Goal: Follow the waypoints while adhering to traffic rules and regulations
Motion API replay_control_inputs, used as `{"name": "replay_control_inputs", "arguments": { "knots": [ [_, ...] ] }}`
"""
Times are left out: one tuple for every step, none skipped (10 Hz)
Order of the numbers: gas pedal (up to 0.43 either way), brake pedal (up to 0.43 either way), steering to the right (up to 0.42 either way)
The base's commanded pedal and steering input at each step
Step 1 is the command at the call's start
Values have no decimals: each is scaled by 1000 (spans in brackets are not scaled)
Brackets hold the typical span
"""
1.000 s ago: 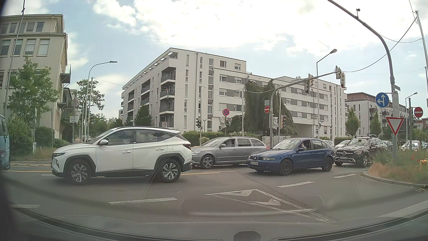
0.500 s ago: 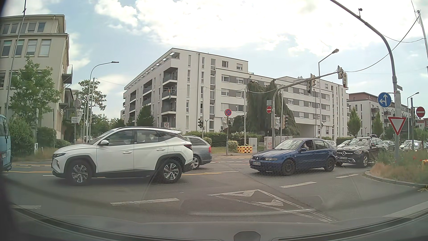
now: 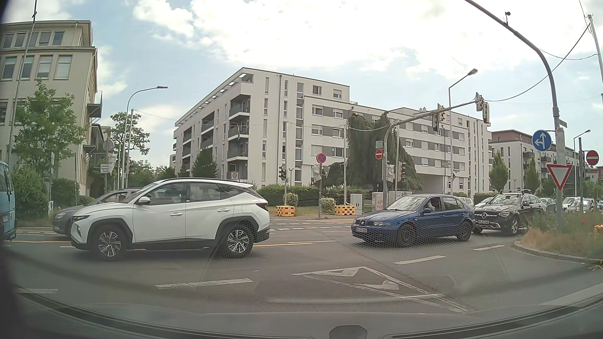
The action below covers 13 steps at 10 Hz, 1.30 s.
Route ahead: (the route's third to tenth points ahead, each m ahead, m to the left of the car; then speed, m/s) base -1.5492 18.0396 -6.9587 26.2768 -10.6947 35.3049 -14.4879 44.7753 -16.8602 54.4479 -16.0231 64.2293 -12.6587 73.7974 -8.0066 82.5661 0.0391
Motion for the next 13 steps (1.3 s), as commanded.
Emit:
{"name": "replay_control_inputs", "arguments": {
  "knots": [
    [0, 256, -882],
    [0, 256, -882],
    [0, 256, -882],
    [0, 256, -883],
    [0, 256, -883],
    [0, 256, -883],
    [0, 256, -883],
    [0, 256, -883],
    [0, 256, -883],
    [0, 256, -883],
    [0, 256, -883],
    [0, 256, -883],
    [0, 256, -883]
  ]
}}
